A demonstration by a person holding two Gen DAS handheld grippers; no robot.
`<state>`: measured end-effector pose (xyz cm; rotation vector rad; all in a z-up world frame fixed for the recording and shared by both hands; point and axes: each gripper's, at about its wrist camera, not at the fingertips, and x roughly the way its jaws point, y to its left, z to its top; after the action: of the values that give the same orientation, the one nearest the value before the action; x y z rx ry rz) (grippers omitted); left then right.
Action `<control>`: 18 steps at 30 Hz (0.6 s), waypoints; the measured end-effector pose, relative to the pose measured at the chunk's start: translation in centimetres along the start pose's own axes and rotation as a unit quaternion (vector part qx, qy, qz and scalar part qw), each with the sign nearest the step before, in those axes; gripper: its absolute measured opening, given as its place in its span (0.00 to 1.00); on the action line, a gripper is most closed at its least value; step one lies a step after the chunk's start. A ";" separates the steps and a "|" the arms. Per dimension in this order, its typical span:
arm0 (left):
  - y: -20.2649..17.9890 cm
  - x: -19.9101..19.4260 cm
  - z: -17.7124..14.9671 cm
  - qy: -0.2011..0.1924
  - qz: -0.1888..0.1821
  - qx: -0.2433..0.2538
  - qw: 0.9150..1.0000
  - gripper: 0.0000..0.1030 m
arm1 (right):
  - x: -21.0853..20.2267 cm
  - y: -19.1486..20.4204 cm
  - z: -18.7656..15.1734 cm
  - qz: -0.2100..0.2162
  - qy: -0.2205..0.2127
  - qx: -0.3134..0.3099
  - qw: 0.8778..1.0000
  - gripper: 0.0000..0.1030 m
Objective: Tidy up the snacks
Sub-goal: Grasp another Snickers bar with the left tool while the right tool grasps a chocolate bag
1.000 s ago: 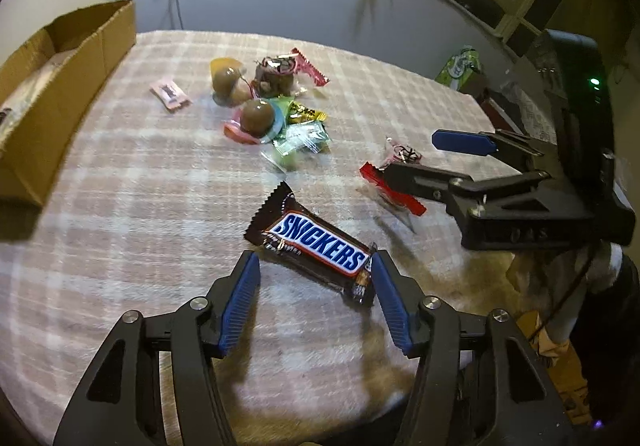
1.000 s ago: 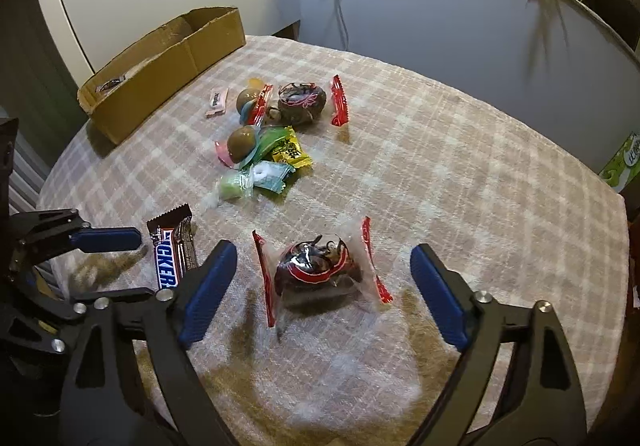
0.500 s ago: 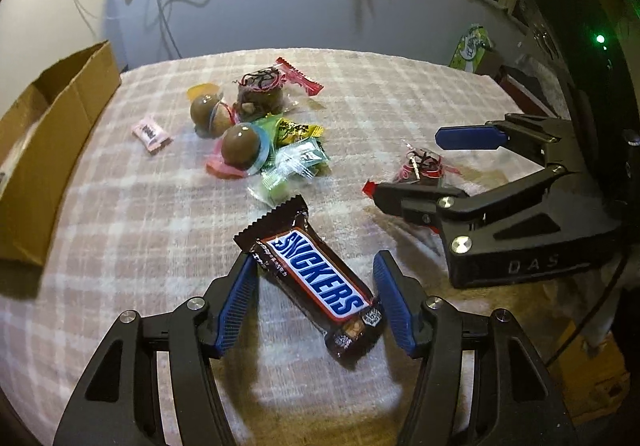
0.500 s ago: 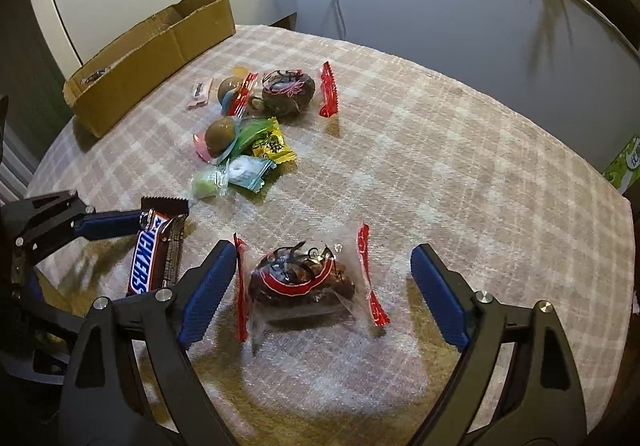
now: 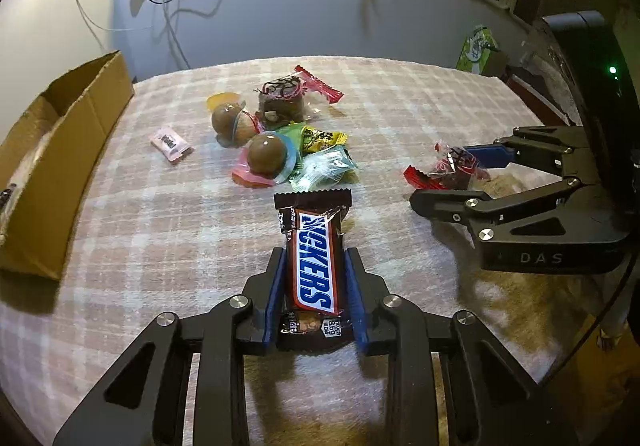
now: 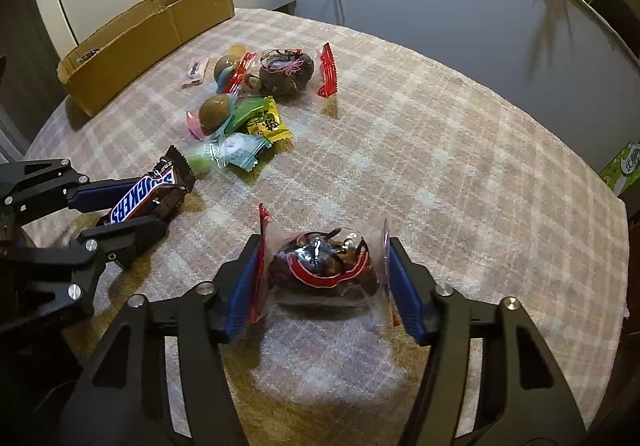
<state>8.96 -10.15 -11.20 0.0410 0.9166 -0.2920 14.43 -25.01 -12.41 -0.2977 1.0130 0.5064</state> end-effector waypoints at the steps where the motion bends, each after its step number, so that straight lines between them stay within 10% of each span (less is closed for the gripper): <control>1: 0.1 -0.1 0.0 -0.001 -0.002 -0.002 1.000 0.26 | 0.0 0.0 0.0 0.001 -0.001 0.002 1.000 0.59; 18: 2.8 -3.5 0.9 -0.044 -0.018 -0.032 0.998 0.26 | -3.9 0.6 1.6 0.004 -0.041 0.015 0.999 0.57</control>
<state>8.37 -6.79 -8.17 -0.0465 0.8391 -0.2959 13.57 -24.77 -8.24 -0.2439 0.9424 0.5056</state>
